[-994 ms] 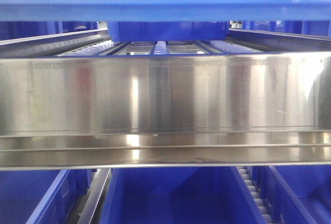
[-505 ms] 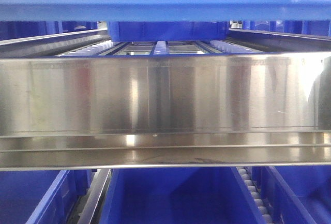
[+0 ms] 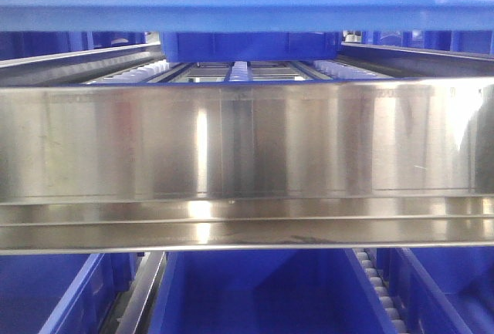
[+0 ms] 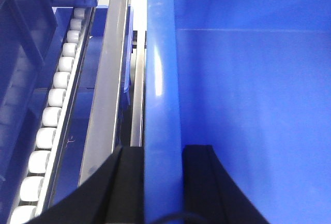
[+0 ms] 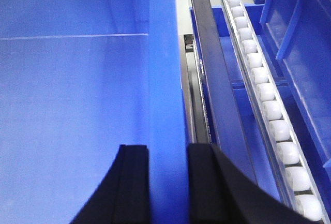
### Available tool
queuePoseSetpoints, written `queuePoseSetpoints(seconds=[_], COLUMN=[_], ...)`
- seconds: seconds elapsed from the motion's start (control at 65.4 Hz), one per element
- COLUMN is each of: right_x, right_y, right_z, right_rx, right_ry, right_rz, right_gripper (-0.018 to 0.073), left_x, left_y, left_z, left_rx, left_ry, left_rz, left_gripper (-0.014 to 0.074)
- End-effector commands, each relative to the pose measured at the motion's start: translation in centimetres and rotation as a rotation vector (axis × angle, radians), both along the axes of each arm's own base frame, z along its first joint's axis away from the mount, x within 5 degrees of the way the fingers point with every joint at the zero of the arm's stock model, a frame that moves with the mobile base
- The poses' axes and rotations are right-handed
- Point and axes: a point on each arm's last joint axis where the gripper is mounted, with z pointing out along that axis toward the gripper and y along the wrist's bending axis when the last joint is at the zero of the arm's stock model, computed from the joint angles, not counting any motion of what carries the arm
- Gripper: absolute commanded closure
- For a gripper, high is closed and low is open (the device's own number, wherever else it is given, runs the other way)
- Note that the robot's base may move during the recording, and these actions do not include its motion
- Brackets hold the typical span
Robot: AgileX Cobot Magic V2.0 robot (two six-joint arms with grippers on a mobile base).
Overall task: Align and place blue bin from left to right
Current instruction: 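Lift and pull the held blue bin out of the shelf slot, then back the base away from the shelf, holding the bin with both grippers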
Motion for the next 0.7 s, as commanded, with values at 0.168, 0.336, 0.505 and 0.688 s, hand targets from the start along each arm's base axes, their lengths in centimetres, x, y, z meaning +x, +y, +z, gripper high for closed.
queuePoseSetpoints(seconds=[0.168, 0.336, 0.505, 0.688], right_x=[0.14, 0.14, 0.14, 0.14], right_y=[0.53, 0.53, 0.53, 0.53], right_z=[0.95, 0.95, 0.95, 0.95], right_rx=[0.054, 0.054, 0.054, 0.054], right_ry=[-0.085, -0.085, -0.085, -0.085], right_rz=[0.048, 0.048, 0.048, 0.048], right_gripper=[0.0631, 0.0631, 0.0631, 0.0631], left_x=[-0.28, -0.28, -0.28, -0.28], left_y=[-0.48, -0.48, -0.48, -0.48], left_z=[1.06, 1.06, 1.06, 1.06], left_rx=[-0.057, -0.057, -0.057, -0.057], left_ry=[-0.077, -0.077, -0.077, -0.077], left_rz=[-0.066, -0.066, -0.066, -0.066], left_gripper=[0.0707, 0.0707, 0.0707, 0.0707])
